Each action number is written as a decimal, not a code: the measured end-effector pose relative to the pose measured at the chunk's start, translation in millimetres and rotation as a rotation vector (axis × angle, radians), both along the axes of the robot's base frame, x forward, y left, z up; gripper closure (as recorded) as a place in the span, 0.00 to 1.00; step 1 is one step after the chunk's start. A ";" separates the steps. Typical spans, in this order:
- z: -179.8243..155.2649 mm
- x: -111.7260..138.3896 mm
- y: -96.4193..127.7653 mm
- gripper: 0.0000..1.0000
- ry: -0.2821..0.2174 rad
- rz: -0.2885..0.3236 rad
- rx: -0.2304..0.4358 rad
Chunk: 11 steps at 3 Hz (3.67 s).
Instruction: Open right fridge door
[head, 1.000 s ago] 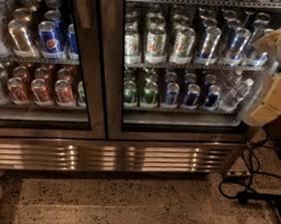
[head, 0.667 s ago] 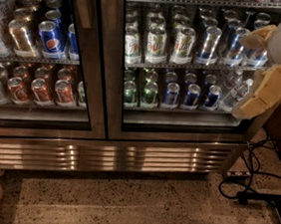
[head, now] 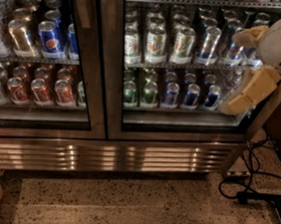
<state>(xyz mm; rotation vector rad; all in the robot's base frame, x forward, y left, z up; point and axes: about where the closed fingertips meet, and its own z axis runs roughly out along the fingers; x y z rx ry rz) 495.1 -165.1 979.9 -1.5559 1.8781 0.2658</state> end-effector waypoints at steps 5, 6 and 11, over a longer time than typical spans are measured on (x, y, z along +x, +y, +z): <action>5.4 87.1 83.1 0.00 -0.213 0.188 0.390; 8.3 107.5 94.4 0.17 -0.252 0.248 0.455; 37.9 140.0 180.4 0.42 -0.235 0.559 0.607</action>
Offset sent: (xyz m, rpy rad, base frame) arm 0.0984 0.0893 0.0226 0.5070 -0.2621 0.1934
